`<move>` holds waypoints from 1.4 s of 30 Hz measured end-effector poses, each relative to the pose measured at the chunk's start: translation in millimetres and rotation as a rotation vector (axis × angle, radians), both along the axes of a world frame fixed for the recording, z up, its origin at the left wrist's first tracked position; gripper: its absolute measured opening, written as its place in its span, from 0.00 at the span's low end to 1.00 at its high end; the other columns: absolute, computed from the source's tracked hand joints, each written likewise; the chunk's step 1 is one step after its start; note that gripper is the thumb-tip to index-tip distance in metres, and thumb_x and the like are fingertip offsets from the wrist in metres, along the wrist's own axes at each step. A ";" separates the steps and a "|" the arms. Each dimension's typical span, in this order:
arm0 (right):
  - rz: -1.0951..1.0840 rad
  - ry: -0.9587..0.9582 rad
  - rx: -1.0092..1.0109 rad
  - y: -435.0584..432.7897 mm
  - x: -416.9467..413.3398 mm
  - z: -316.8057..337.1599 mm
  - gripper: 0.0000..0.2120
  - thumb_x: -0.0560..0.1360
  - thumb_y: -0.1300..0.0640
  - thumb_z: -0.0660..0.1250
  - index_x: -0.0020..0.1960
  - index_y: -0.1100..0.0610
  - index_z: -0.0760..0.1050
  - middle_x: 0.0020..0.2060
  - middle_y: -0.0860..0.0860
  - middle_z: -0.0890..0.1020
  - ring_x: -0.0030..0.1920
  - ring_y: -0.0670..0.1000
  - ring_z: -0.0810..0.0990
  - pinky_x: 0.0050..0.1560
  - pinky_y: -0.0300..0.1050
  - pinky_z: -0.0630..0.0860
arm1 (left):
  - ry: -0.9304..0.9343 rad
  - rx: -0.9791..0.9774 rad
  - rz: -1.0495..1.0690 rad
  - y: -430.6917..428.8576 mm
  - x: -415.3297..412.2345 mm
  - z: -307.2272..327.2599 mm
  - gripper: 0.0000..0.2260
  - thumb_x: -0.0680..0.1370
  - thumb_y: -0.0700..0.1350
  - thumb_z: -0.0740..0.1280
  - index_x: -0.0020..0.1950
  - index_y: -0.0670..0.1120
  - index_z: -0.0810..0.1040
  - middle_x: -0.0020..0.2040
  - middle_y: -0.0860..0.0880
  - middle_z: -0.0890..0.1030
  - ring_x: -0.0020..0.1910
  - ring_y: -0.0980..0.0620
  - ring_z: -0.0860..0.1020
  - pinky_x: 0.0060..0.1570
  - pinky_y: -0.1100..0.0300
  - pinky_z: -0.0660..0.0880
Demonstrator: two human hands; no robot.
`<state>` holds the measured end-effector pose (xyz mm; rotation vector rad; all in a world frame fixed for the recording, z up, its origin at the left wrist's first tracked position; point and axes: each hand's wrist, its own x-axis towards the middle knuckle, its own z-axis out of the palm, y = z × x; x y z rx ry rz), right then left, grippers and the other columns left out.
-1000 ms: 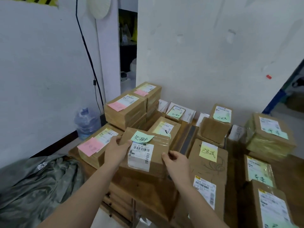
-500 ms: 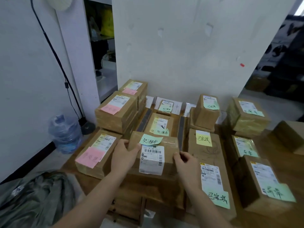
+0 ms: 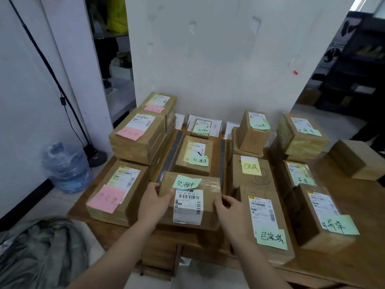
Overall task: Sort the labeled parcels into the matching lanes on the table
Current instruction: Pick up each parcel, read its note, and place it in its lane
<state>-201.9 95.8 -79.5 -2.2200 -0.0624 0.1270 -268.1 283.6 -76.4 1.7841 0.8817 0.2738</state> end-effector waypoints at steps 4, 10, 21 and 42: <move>0.013 0.026 -0.022 1.7 3.6 -10.9 0.17 0.80 0.48 0.63 0.65 0.54 0.78 0.54 0.48 0.83 0.51 0.46 0.78 0.55 0.47 0.79 | 0.033 0.018 -0.013 2.0 2.9 -7.2 0.21 0.77 0.51 0.68 0.67 0.46 0.69 0.61 0.48 0.76 0.52 0.53 0.72 0.44 0.60 0.69; -0.023 0.050 -0.038 1.9 5.1 -21.5 0.17 0.79 0.47 0.63 0.63 0.54 0.79 0.53 0.49 0.83 0.50 0.47 0.79 0.56 0.50 0.79 | 0.067 0.041 -0.033 3.2 4.1 -15.5 0.21 0.77 0.52 0.69 0.66 0.46 0.69 0.61 0.48 0.76 0.52 0.52 0.73 0.47 0.57 0.71; -0.044 0.055 -0.064 -7.4 -3.7 -30.7 0.17 0.78 0.48 0.65 0.62 0.54 0.80 0.52 0.48 0.84 0.51 0.47 0.79 0.54 0.46 0.79 | 0.126 0.047 -0.099 0.3 2.3 -33.3 0.23 0.77 0.52 0.69 0.68 0.45 0.69 0.62 0.47 0.76 0.53 0.53 0.73 0.48 0.58 0.71; 0.055 0.186 0.012 10.8 8.2 -44.7 0.20 0.76 0.53 0.70 0.66 0.52 0.70 0.60 0.50 0.81 0.59 0.50 0.79 0.60 0.49 0.78 | 0.150 0.073 -0.081 8.9 29.1 -44.7 0.29 0.76 0.47 0.71 0.73 0.46 0.62 0.69 0.44 0.73 0.66 0.43 0.73 0.63 0.45 0.73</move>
